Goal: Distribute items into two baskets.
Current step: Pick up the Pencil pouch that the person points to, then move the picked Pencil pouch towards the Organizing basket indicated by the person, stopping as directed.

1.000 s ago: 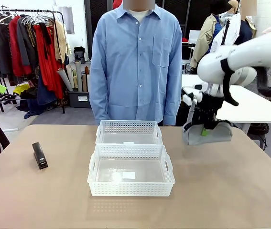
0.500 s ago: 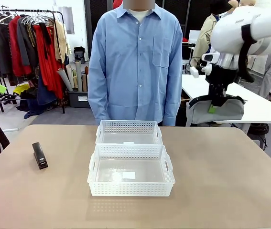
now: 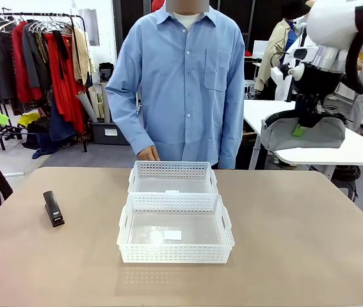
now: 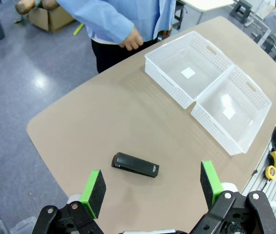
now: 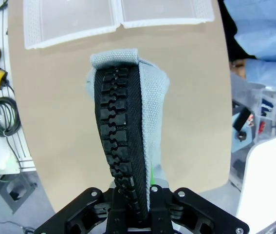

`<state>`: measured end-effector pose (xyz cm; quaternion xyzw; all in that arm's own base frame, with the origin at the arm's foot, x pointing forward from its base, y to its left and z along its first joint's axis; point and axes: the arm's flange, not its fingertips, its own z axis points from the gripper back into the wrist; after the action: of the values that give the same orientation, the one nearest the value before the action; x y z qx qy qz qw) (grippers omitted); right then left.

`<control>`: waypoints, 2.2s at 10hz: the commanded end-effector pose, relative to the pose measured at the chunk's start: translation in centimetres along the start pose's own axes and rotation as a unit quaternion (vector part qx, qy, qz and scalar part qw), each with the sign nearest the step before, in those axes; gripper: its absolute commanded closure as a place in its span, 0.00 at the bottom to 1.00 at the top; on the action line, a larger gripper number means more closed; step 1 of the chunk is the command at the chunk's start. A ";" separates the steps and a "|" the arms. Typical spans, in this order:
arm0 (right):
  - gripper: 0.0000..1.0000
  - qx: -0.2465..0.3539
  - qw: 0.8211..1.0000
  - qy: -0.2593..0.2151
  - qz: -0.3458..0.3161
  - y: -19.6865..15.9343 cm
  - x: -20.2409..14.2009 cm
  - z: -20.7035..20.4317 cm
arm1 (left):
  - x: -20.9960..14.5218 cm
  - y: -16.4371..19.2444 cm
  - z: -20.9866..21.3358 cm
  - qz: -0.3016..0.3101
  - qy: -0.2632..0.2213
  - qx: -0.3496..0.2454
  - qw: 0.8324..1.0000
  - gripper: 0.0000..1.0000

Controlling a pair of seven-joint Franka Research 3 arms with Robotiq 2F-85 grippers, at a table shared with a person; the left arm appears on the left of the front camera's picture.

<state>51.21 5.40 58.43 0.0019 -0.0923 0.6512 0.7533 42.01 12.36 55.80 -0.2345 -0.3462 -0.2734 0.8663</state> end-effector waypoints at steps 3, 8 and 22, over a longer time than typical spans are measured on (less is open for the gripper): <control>1.00 0.002 1.000 0.007 0.002 -0.6 0.3 -0.5 | 0.0 0.0 0.1 -0.002 -0.003 -0.005 1.000 0.00; 1.00 0.002 1.000 0.007 0.002 -0.6 0.3 -0.5 | 0.0 0.0 0.1 -0.002 -0.003 -0.005 1.000 0.00; 1.00 0.002 1.000 0.007 0.002 -0.6 0.3 -0.5 | 0.0 0.0 0.1 -0.002 -0.003 -0.005 1.000 0.00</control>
<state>51.68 5.65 57.45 0.0061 -0.0839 0.6540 0.7518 42.01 12.36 55.80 -0.2346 -0.3462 -0.2734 0.8662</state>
